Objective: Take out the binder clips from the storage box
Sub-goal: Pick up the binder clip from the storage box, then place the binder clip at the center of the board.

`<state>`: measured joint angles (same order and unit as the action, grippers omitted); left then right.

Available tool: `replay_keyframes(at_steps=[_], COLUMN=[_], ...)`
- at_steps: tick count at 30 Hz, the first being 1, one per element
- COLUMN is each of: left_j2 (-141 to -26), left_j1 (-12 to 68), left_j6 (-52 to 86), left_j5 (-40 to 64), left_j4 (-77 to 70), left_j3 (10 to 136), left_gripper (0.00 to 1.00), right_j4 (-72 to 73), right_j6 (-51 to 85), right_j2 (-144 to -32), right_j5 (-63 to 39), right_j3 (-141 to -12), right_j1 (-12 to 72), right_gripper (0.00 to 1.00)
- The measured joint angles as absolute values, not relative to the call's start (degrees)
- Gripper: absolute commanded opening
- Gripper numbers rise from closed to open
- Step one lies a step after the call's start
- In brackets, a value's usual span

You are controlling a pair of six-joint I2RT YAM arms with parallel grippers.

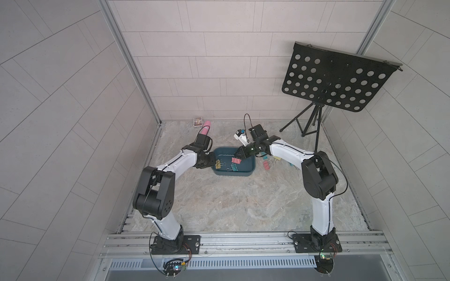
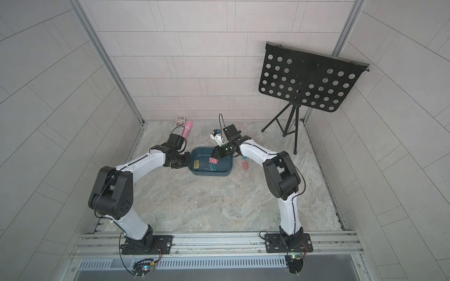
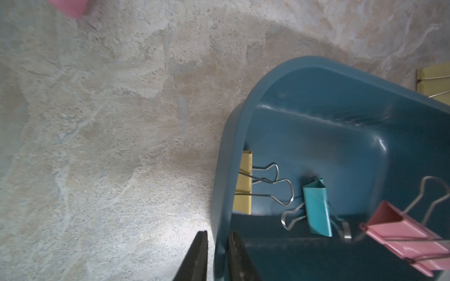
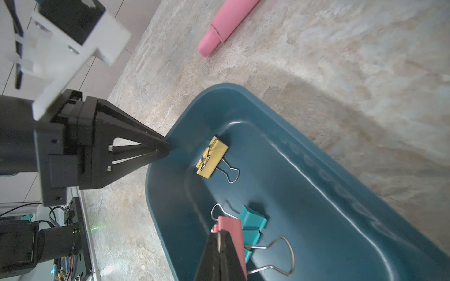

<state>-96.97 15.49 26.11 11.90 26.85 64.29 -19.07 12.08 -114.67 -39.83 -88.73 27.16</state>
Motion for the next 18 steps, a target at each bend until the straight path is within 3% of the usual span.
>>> replay_keyframes(at_steps=[18], left_j2=[-97.0], left_j1=[15.5], left_j6=[26.1], left_j5=[11.6], left_j4=[26.9], left_j3=[64.3], left_gripper=[0.24], right_j4=[-11.7], right_j6=[15.3], right_j2=[-97.0], right_j5=[-39.1], right_j3=[-69.9], right_j1=[14.6], right_gripper=[0.00])
